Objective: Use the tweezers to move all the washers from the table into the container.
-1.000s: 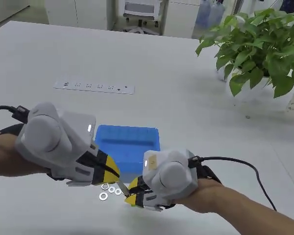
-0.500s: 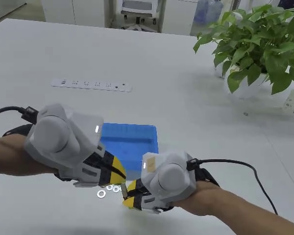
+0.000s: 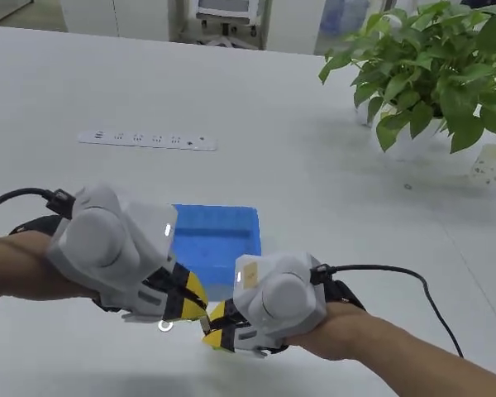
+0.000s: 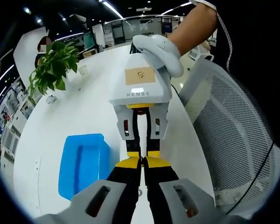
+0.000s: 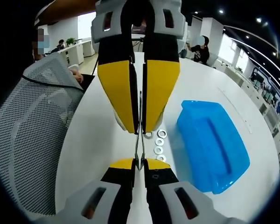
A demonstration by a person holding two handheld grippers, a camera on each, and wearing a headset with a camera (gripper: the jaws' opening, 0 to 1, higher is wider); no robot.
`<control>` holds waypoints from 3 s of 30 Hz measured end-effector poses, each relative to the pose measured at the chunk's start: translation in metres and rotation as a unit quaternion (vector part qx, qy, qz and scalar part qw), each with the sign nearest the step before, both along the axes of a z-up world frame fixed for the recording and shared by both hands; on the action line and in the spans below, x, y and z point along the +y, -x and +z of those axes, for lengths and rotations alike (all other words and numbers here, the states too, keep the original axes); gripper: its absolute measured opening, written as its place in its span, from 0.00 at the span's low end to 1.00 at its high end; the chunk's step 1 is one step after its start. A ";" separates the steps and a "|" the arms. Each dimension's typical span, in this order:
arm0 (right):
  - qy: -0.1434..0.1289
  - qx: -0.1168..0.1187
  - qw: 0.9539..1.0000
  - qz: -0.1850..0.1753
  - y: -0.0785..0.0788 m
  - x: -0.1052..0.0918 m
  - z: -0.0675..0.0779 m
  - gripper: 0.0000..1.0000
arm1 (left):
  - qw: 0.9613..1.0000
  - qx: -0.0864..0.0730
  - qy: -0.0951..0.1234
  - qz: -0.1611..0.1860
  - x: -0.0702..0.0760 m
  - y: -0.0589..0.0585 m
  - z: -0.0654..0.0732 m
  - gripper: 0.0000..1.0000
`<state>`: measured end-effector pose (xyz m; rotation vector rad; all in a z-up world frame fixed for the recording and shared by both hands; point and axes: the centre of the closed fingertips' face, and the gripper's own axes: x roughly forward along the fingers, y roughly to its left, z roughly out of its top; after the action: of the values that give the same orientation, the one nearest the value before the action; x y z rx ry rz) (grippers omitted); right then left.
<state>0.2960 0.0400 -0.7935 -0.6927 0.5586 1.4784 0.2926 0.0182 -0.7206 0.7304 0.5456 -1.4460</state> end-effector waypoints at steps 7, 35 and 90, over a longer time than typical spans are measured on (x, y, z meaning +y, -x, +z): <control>0.001 -0.001 1.000 -0.001 -0.001 0.000 0.001 0.11 | 1.000 -0.005 0.000 -0.006 0.000 -0.001 0.001 0.06; -0.006 -0.017 1.000 -0.021 -0.021 -0.007 0.003 0.12 | 1.000 -0.009 -0.003 -0.017 -0.011 -0.019 0.006 0.06; -0.021 0.020 0.998 -0.064 -0.025 -0.014 0.006 0.08 | 0.999 0.021 0.001 -0.045 -0.024 -0.024 0.003 0.06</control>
<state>0.3208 0.0264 -0.7873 -0.5853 0.5915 1.3829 0.3163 -0.0055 -0.7172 0.7329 0.5491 -1.5482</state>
